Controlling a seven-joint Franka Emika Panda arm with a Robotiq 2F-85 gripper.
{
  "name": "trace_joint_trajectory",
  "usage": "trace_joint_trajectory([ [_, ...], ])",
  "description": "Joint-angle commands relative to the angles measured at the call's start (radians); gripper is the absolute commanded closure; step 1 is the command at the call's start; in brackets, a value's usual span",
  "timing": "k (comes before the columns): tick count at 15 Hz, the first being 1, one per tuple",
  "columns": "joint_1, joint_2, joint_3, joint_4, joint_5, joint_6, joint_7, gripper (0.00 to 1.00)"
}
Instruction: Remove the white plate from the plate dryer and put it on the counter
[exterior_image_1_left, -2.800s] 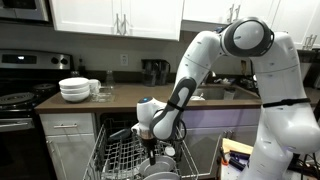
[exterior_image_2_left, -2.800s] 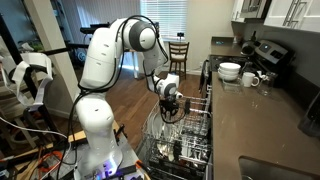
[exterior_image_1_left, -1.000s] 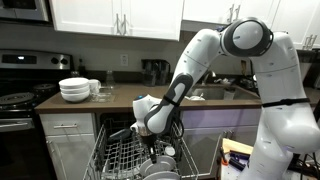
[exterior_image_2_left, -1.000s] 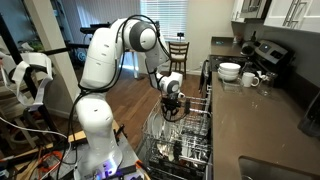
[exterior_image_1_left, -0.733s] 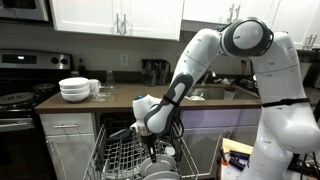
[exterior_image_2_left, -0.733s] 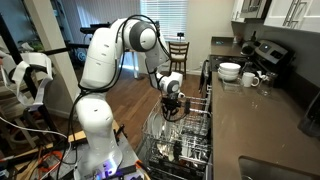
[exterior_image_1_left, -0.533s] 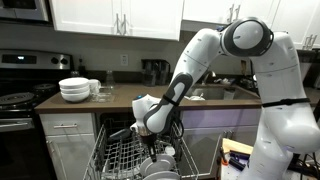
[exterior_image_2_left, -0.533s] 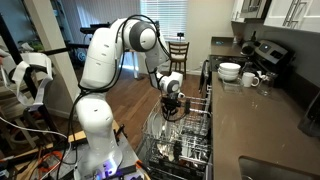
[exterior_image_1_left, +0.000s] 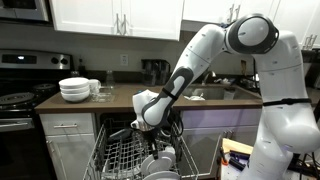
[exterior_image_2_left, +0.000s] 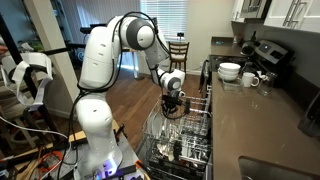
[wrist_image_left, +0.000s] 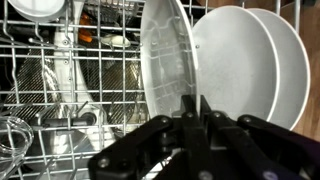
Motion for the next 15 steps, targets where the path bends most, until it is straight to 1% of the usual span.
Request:
trace_joint_trajectory([
  [1, -0.022, -0.102, 0.016, -0.003, 0.045, -0.109, -0.083, 0.98],
  [3, -0.009, -0.15, 0.007, -0.005, 0.037, -0.147, -0.083, 0.98],
  [7, 0.025, -0.238, -0.003, -0.016, 0.015, -0.188, -0.059, 0.98],
  [11, 0.06, -0.307, -0.009, -0.023, -0.016, -0.177, -0.036, 0.98],
  [15, 0.092, -0.351, -0.015, -0.036, -0.081, -0.16, 0.003, 0.98],
])
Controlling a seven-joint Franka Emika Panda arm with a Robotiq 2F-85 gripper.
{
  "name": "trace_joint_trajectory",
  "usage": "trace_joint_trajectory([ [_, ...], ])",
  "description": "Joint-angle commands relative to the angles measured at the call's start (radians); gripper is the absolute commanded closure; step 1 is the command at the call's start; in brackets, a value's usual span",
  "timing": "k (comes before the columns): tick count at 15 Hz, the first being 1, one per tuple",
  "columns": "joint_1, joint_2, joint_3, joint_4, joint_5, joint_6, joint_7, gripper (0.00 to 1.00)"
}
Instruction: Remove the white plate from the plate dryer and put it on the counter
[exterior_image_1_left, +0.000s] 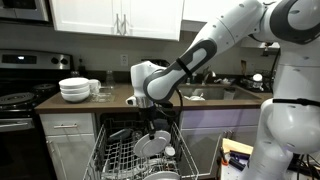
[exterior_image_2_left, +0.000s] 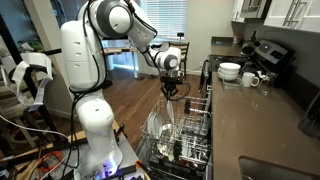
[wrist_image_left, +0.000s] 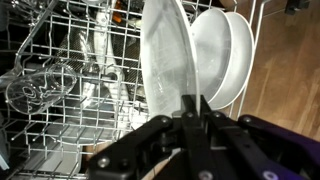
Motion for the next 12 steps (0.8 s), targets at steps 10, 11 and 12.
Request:
trace_joint_trajectory([
  [10, 0.085, -0.114, -0.003, -0.07, -0.334, 0.028, 0.359, 0.97],
  [11, 0.09, -0.114, -0.003, -0.071, -0.374, 0.03, 0.411, 0.98],
  [12, 0.093, -0.112, -0.002, -0.072, -0.404, 0.028, 0.449, 0.97],
])
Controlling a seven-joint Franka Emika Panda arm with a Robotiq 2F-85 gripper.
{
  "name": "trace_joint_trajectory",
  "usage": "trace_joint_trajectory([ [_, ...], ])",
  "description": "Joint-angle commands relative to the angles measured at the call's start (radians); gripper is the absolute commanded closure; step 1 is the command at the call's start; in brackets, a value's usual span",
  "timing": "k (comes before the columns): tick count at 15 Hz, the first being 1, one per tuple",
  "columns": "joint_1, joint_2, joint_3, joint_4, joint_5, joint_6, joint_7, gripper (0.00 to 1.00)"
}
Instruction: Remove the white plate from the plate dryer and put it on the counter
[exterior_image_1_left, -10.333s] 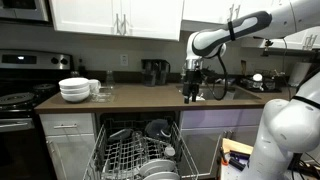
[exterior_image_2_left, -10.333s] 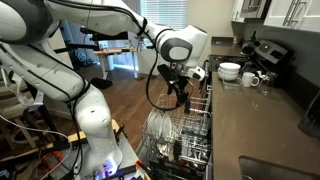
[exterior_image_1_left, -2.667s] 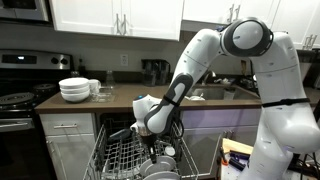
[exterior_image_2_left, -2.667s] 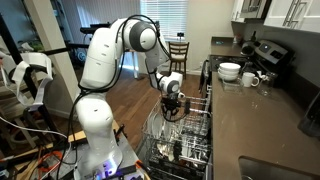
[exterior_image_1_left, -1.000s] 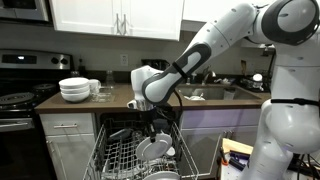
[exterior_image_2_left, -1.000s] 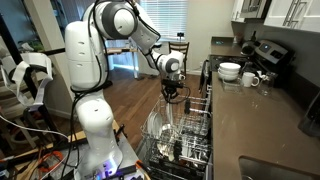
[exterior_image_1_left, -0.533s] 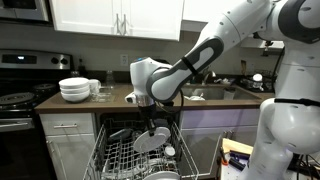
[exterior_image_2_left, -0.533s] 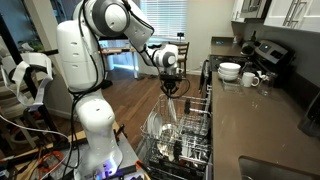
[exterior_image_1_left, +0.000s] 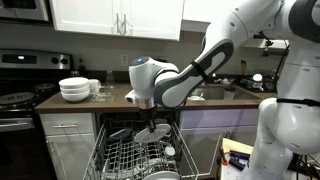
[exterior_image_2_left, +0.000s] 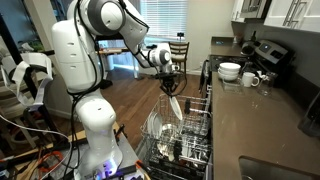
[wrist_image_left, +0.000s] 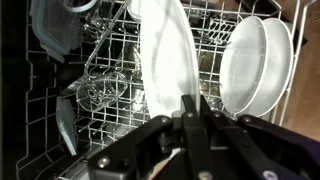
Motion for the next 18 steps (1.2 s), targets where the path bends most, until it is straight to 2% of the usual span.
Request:
trace_joint_trajectory([
  [1, 0.017, -0.029, -0.002, -0.023, -0.141, 0.011, 0.173, 0.98],
  [4, 0.018, -0.016, -0.005, -0.025, -0.262, 0.009, 0.289, 0.98],
  [10, 0.012, 0.011, -0.018, -0.041, -0.471, 0.04, 0.393, 0.98],
  [14, 0.016, 0.013, -0.022, -0.04, -0.526, 0.03, 0.448, 0.98],
  [18, 0.028, -0.007, -0.012, -0.038, -0.506, -0.004, 0.454, 0.98],
])
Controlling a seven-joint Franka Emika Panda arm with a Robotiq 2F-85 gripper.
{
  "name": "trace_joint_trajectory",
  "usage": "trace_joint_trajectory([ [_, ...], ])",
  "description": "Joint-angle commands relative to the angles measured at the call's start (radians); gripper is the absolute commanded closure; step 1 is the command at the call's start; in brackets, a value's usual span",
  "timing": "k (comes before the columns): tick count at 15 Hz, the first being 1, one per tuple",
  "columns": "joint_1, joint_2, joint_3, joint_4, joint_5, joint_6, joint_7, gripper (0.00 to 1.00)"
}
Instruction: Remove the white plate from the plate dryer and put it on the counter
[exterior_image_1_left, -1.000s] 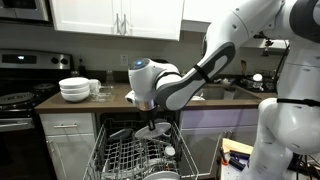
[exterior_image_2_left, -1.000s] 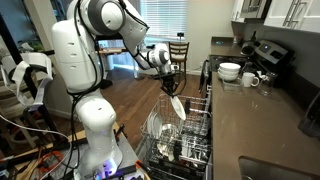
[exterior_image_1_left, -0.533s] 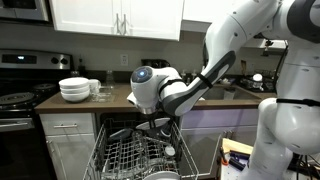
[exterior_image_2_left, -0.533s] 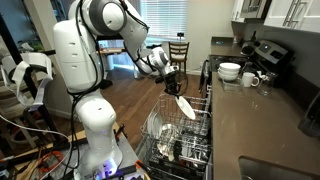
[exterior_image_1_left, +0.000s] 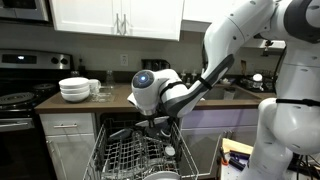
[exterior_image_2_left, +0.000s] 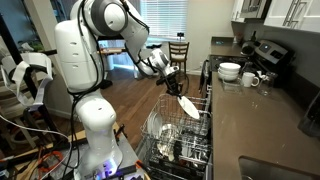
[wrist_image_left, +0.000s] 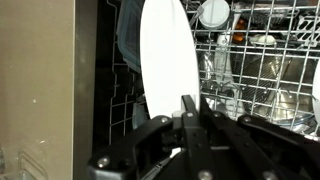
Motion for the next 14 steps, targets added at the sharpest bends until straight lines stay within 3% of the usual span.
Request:
trace_joint_trajectory([
  [1, 0.019, -0.041, 0.011, -0.003, -0.025, -0.041, 0.033, 0.98],
  [14, 0.059, -0.118, 0.072, 0.004, -0.096, -0.199, 0.109, 0.98],
])
